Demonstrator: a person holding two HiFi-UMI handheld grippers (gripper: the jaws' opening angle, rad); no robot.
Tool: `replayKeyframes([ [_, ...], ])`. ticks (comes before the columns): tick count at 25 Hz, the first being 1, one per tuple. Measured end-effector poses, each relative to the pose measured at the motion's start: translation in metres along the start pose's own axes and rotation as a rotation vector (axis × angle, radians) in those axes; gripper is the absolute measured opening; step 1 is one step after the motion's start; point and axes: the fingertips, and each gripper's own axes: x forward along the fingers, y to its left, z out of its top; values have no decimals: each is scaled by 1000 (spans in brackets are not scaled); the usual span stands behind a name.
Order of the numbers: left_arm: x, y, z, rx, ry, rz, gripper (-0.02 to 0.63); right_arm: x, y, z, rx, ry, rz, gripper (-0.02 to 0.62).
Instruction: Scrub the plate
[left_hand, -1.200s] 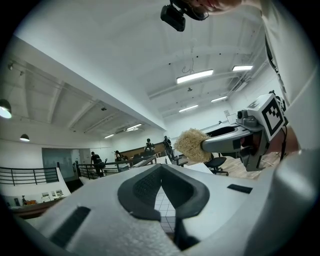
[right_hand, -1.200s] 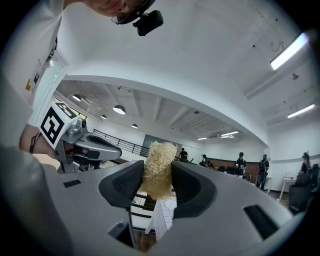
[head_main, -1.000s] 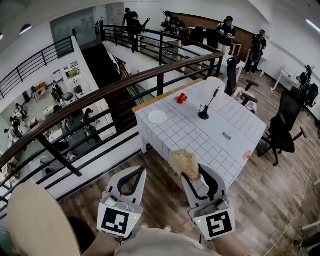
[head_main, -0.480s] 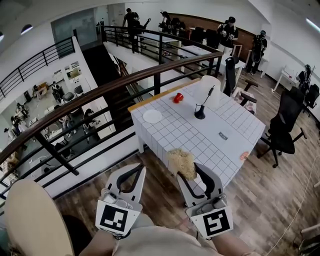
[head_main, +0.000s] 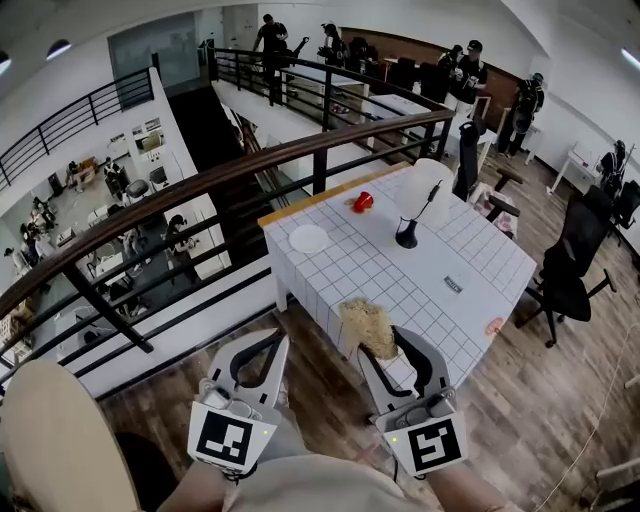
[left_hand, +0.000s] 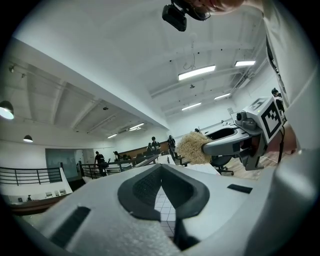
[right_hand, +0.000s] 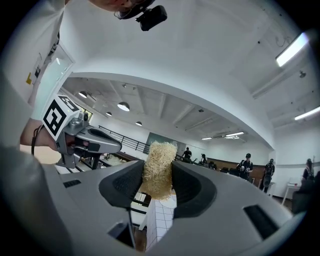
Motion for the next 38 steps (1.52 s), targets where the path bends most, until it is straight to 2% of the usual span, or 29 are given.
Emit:
replayKeyframes([
  [11, 67, 83, -40, -38, 13, 5, 14, 101, -19, -31, 32, 63, -14, 176],
  [18, 121, 138, -56, -58, 36, -29, 14, 179, -36, -38, 60, 96, -27, 176],
  [23, 158, 181, -61, -60, 42, -59, 14, 234, -52, -50, 70, 170, -58, 176],
  [32, 223, 270, -74, -62, 48, -93, 14, 341, -75, -43, 77, 148, -79, 176],
  [38, 257, 312, -75, -46, 25, -129, 14, 392, -89, -36, 70, 136, -116, 176],
])
